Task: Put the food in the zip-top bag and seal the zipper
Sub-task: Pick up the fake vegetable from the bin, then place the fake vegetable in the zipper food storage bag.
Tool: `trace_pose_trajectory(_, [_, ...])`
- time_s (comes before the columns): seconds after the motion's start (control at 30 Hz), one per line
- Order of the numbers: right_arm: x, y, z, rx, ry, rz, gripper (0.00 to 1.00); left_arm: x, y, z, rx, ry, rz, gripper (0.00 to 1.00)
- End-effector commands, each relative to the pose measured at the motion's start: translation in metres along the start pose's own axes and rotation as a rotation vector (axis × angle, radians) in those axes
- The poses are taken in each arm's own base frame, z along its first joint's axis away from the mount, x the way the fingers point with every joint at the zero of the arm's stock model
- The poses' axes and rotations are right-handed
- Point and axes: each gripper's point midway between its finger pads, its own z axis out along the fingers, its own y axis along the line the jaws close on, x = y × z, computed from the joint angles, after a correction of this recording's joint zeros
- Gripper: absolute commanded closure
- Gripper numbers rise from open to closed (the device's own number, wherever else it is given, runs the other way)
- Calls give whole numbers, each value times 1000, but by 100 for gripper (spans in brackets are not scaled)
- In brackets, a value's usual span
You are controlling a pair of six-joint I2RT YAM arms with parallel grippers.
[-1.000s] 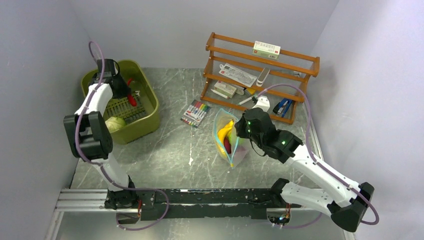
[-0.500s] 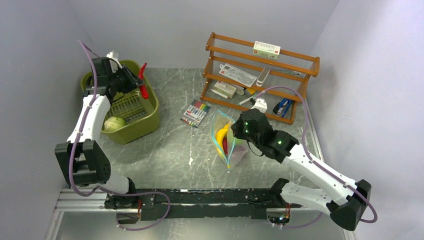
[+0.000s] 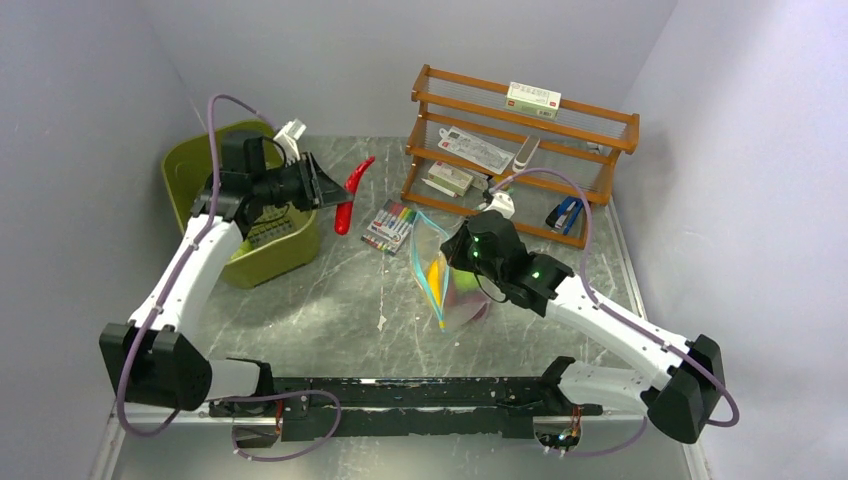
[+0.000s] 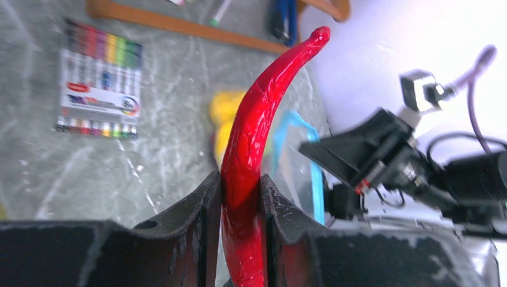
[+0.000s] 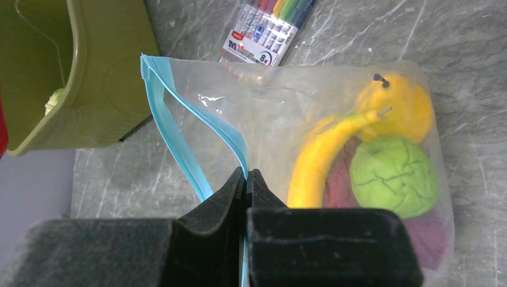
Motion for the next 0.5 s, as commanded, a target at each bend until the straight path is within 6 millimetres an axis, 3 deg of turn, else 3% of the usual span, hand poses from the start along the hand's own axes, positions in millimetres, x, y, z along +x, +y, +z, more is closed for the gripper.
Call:
trace_pose_trajectory(0.0, [-15, 11, 1, -29, -57, 70, 100, 38, -42, -11, 177, 111, 24, 87])
trace_pose_trajectory(0.23, [-35, 14, 4, -43, -165, 148, 100, 89, -55, -12, 302, 266, 42, 85])
trace_pose_trajectory(0.47, [-43, 34, 8, -121, -185, 114, 100, 118, -52, -4, 330, 366, 24, 85])
